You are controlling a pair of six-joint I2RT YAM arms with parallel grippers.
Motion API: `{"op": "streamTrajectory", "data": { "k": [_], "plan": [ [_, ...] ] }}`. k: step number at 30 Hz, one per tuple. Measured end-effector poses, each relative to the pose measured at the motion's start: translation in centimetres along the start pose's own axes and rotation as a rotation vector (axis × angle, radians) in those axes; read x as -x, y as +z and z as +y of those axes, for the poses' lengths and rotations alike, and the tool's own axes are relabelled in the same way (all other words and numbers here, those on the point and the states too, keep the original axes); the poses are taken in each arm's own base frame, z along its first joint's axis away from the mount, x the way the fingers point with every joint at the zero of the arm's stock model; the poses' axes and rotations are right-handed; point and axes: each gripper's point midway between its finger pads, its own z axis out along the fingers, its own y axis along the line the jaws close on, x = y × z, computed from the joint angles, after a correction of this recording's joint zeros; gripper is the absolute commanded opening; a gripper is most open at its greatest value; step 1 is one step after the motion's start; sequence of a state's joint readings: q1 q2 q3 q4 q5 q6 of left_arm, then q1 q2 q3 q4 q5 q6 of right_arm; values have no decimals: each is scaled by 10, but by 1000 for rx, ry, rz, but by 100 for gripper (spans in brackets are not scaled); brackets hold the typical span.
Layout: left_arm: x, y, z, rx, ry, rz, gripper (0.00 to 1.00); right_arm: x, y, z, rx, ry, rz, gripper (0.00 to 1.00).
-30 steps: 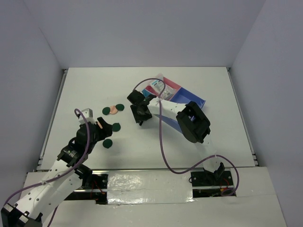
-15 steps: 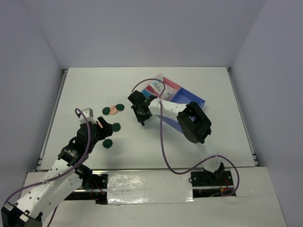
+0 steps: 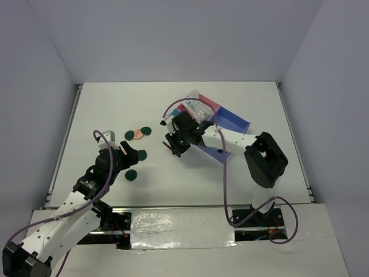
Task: Organize the makeup
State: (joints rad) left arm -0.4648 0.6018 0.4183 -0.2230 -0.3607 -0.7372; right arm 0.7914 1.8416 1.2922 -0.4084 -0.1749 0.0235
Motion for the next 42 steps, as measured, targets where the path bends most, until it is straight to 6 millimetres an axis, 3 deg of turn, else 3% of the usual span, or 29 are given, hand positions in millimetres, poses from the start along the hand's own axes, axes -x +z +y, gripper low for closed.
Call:
{"op": "streamTrajectory", "data": {
  "k": [5,9,13,17,21,24,31,36,41,42],
  "plan": [
    [-7,5,0,-1,4,19,75,46,-68,5,130,-165,-213,0],
    [-10,8,-1,-3,8,33,75,66,-117,-15,132,-226,-350,0],
    [-9,10,-4,-10,5,29,75,60,-143,-70,67,-180,-387,0],
    [-9,12,-4,-11,3,28,77,27,-154,-133,-25,-75,-344,0],
    [-11,15,-4,-7,4,36,77,-12,-153,-165,-79,-12,-275,0],
    [-12,16,-4,-7,5,40,77,-34,-145,-169,-83,7,-215,0],
    [-13,18,-6,-15,2,41,80,-63,-114,-182,-61,57,-105,14],
    [-15,19,-5,-14,1,41,82,-72,-104,-186,-53,75,-67,30],
    [-14,19,-4,-13,0,41,82,-72,-105,-186,-51,70,-67,36],
    [-14,19,-4,-13,-1,40,82,-72,-105,-186,-51,71,-68,43]
  ]
}}
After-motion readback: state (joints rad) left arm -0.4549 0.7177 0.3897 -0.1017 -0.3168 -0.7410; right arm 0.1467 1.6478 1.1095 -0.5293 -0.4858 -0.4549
